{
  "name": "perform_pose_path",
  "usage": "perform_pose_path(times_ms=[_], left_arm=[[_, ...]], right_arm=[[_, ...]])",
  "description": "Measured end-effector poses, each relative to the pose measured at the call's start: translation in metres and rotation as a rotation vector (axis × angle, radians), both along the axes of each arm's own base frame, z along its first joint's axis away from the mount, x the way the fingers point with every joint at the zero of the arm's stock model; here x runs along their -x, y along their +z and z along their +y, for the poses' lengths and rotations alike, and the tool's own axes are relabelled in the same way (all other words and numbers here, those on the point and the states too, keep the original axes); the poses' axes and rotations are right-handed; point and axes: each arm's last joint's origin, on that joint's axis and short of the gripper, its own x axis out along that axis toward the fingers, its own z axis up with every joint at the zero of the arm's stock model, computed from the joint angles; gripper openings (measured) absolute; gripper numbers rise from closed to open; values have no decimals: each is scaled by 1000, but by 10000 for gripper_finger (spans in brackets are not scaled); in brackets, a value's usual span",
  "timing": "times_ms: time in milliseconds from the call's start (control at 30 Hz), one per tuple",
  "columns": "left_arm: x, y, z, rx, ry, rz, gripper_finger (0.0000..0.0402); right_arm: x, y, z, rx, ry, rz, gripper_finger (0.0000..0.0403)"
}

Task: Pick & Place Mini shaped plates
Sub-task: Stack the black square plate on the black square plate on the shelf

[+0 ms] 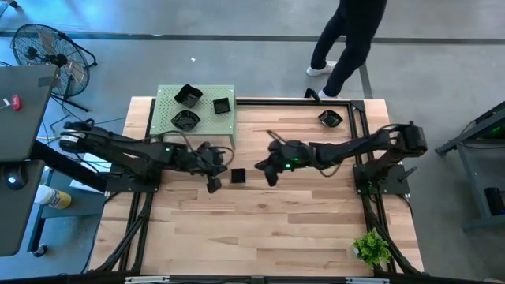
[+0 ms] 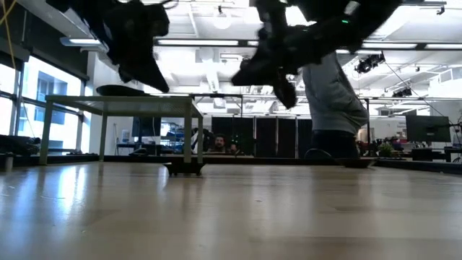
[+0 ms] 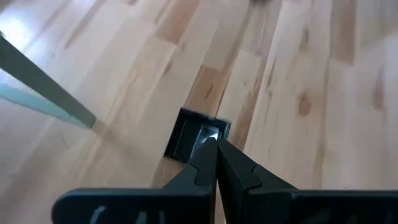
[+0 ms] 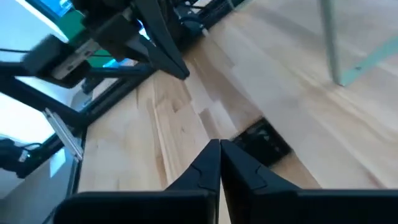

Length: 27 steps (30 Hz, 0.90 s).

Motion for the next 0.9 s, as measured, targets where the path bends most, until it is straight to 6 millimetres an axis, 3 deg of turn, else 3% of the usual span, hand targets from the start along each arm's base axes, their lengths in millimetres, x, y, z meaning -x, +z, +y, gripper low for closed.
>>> perform_pose_path(times_ms=[400,700,900], left_arm=[[-53,-26,-8,-20,-69,189,10],[-79,-46,-12,-18,-143,299,91],[-85,-63,-15,-44,-146,350,103]], right_arm=[[87,1,-14,17,-84,-98,5],[115,4,-19,37,-90,-147,4],[117,7,-22,83,-49,-166,3]])
